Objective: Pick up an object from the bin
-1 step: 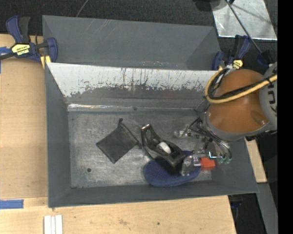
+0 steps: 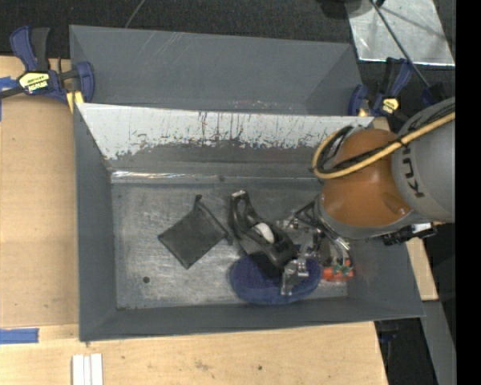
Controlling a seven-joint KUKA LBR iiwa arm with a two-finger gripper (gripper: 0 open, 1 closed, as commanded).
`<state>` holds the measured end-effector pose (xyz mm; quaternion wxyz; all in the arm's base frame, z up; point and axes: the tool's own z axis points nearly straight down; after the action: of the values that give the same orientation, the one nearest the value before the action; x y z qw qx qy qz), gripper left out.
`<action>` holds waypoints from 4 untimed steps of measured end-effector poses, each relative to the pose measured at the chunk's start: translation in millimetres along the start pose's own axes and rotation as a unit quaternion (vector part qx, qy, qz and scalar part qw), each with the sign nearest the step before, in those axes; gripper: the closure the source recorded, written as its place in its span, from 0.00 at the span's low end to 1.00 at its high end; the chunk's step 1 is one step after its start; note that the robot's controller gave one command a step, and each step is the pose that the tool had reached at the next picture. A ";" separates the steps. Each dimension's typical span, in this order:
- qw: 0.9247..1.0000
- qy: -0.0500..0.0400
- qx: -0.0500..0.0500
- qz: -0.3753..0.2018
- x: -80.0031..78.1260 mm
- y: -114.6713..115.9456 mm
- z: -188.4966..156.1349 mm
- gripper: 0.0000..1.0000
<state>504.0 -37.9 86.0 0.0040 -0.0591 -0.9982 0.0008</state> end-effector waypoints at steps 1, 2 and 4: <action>0.996 -0.003 -0.001 0.093 14.6 21.6 -14.4 0.00; 0.993 -0.010 0.000 -0.118 25.6 75.6 -22.2 0.00; 1.000 -0.004 0.001 -0.017 20.7 118.2 4.8 0.00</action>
Offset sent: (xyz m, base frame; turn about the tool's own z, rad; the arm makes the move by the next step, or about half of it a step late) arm -0.0117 0.0243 0.0140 0.1868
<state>497.4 81.9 81.1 0.0003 -0.0421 -0.9991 0.0019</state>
